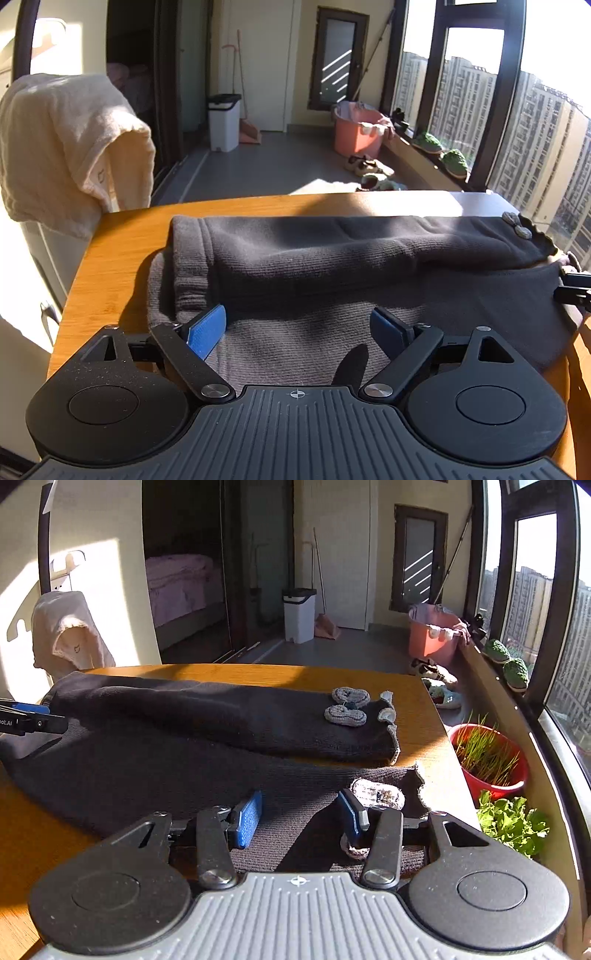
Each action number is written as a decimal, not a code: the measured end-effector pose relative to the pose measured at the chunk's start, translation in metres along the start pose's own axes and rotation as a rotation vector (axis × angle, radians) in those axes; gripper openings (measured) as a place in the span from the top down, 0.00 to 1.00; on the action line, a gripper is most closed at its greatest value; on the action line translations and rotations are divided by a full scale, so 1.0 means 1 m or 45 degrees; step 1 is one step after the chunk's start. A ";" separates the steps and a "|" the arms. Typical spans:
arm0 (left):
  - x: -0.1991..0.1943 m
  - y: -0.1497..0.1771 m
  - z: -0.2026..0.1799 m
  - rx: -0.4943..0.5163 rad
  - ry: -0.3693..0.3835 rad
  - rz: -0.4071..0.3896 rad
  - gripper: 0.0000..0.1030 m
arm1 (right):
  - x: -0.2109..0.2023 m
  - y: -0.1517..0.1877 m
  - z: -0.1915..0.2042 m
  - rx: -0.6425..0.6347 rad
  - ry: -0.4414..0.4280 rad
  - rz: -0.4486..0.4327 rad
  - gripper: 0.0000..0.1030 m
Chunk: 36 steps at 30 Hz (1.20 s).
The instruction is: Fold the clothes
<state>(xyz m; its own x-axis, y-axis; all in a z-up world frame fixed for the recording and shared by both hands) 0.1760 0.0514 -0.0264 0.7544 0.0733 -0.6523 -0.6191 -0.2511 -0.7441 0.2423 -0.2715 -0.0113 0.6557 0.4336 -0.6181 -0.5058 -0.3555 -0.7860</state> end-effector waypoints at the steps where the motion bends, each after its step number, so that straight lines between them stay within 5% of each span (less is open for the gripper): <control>1: -0.001 0.001 -0.001 0.006 0.000 0.002 0.11 | -0.001 0.002 -0.003 -0.004 0.000 -0.009 0.54; 5: -0.019 0.021 -0.005 0.082 -0.011 -0.009 0.11 | -0.013 0.010 -0.006 -0.071 -0.049 -0.016 0.52; 11: -0.052 0.032 -0.005 -0.019 -0.006 -0.002 0.09 | -0.020 0.013 -0.008 -0.094 -0.072 -0.022 0.48; 17: -0.094 0.030 -0.042 -0.052 0.166 -0.070 0.03 | -0.036 0.007 0.013 -0.085 -0.082 -0.053 0.44; 22: -0.063 0.052 -0.049 -0.067 0.131 0.082 0.03 | -0.020 -0.022 0.007 -0.030 -0.040 -0.090 0.43; 27: -0.053 0.054 -0.041 -0.110 0.145 0.061 0.00 | 0.043 -0.052 -0.018 0.142 -0.099 0.055 0.43; 36: -0.037 0.050 -0.039 -0.108 0.138 -0.014 0.00 | 0.066 -0.064 -0.037 0.050 0.148 0.067 0.45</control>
<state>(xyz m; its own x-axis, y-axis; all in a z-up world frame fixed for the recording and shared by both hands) 0.1256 -0.0013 -0.0336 0.7831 -0.0274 -0.6213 -0.5934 -0.3319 -0.7333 0.3390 -0.2504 -0.0016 0.6872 0.3158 -0.6543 -0.5609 -0.3418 -0.7540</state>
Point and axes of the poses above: each gripper's, at about its wrist camera, not at the fingertips, and x roughly the way its jaws point, z to its left, y to its underside, the point moved 3 cm from there along x, roughly the way its jaws point, and after that the axes turned 6 degrees about -x, right-handed, at the moved point
